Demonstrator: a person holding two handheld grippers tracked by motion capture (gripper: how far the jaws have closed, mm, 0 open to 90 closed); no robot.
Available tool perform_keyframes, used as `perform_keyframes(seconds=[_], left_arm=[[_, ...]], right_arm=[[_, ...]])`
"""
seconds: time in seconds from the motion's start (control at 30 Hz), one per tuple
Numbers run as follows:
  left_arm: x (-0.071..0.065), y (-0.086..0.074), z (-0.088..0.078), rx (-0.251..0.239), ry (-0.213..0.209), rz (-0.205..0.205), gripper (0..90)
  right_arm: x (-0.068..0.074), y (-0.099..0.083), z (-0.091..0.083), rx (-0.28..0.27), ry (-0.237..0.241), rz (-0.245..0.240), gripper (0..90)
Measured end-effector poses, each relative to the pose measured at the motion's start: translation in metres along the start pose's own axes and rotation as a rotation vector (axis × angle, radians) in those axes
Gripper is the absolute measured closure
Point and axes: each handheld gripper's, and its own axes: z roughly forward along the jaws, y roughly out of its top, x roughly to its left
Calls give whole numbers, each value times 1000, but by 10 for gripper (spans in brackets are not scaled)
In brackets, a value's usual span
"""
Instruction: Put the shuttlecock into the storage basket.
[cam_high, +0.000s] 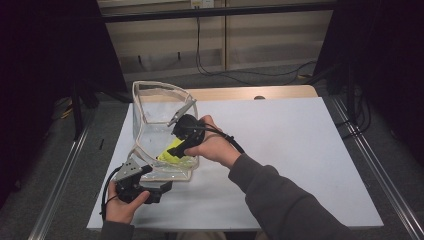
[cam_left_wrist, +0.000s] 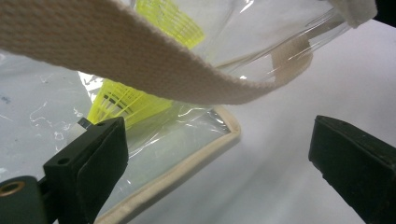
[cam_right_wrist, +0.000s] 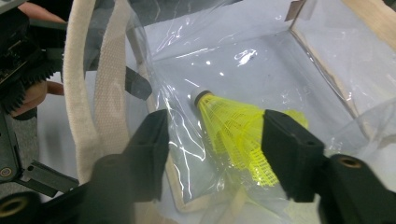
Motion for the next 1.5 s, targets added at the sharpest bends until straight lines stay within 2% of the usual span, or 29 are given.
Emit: perform_keyframes(seconds=[0.1, 0.43, 0.57, 0.8, 1.2, 1.5], left_arm=[[0, 0, 0, 5, 0, -1, 48], [0, -1, 0, 4, 3, -2, 48], [-1, 0, 1, 1, 2, -4, 48], [-1, -1, 0, 3, 1, -3, 48], [-1, -1, 0, 2, 0, 0, 48], [-1, -1, 0, 2, 0, -1, 48]], right_arm=[[0, -1, -5, -15, 23, 7, 345], [-2, -6, -28, -57, 55, 30, 246], [-3, -11, -36, -59, 76, 36, 205], [-6, -22, -51, -86, 94, 27, 196], [-13, -42, -73, -130, 90, 28, 179], [-22, -61, -91, -167, 71, 51, 176]])
